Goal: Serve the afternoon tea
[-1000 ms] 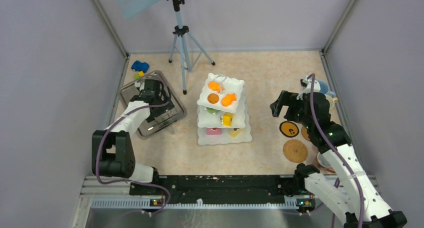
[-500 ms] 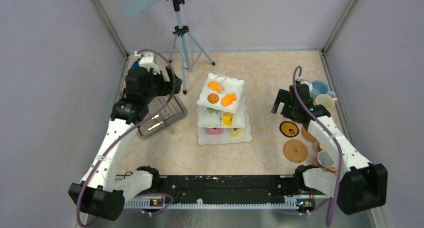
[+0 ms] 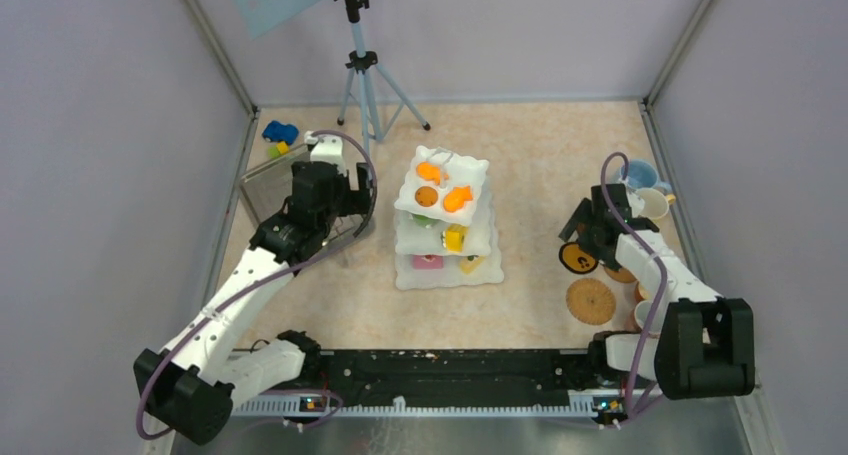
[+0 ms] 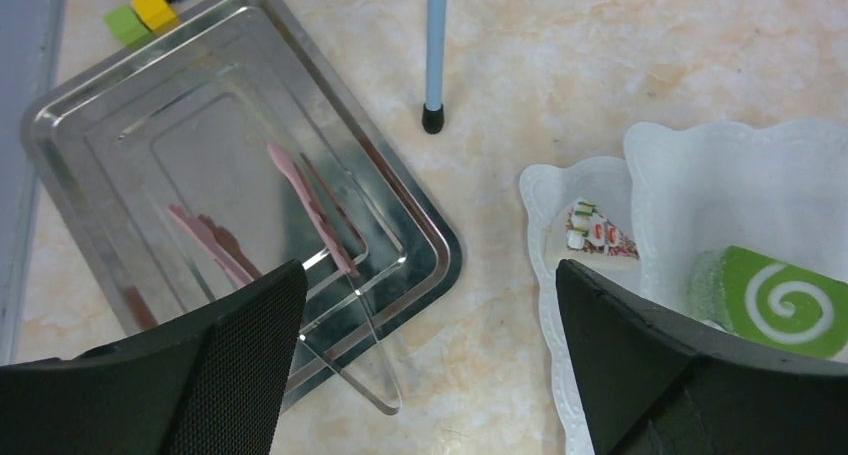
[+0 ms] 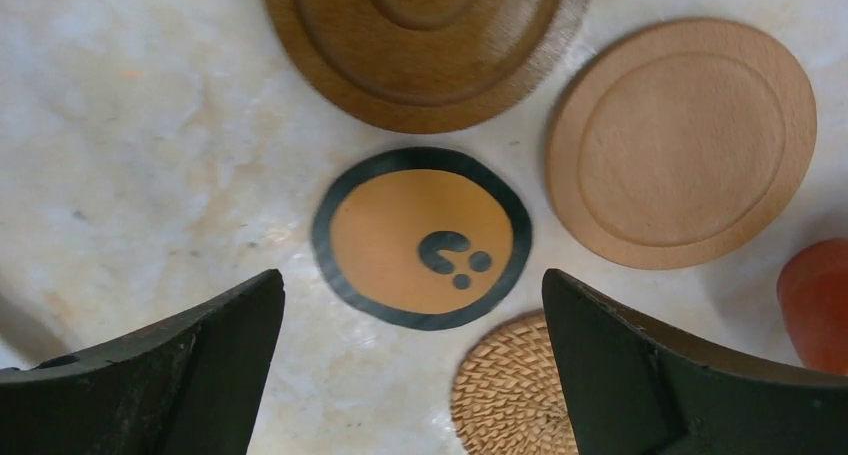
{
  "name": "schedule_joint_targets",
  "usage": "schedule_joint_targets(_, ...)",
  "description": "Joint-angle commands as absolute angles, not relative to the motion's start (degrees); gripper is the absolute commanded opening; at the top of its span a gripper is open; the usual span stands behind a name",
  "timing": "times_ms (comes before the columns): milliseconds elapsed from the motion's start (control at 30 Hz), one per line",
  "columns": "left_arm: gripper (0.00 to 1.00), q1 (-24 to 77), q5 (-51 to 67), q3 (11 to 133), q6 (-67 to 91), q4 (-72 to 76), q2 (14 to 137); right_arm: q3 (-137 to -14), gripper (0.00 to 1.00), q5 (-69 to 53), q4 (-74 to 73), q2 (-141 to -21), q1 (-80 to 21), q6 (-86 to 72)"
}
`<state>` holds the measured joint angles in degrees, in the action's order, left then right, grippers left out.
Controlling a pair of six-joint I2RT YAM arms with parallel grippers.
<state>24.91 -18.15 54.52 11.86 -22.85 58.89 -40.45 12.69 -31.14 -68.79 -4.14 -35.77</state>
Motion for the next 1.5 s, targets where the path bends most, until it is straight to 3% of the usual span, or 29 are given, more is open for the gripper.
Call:
schedule_joint_targets(0, 0.99, 25.65, -26.29, 53.69, 10.99, -19.16, 56.10, -38.39, 0.99, 12.93, -26.57, -71.42, -1.71, -36.98)
schedule_joint_targets(533, 0.99, 25.45, -27.60, 51.59, 9.93, -16.96, 52.78, -39.75, 0.95, 11.75, -21.47, -81.75, -0.43, -32.95)
schedule_joint_targets(700, 0.99, 25.39, -27.86, 51.20, 9.84, -16.74, 52.38, -40.19, 0.94, 12.87, -23.74, -83.87, -4.48, -33.90)
schedule_joint_targets(800, 0.99, 25.32, -27.49, 51.19, 9.77, -16.70, 52.47, -39.33, 0.88, 11.29, -24.84, -83.93, -7.77, -35.65)
schedule_joint_targets(1200, 0.99, 25.31, -22.45, 51.51, 11.95, -18.53, 53.90, -28.76, 0.71, 0.59, -27.66, -71.24, -18.59, -41.85)
schedule_joint_targets(1467, 0.99, 25.26, -15.69, 52.04, 18.60, -25.60, 53.11, -28.77, 0.75, -1.47, -33.42, -61.79, -23.57, -44.16)
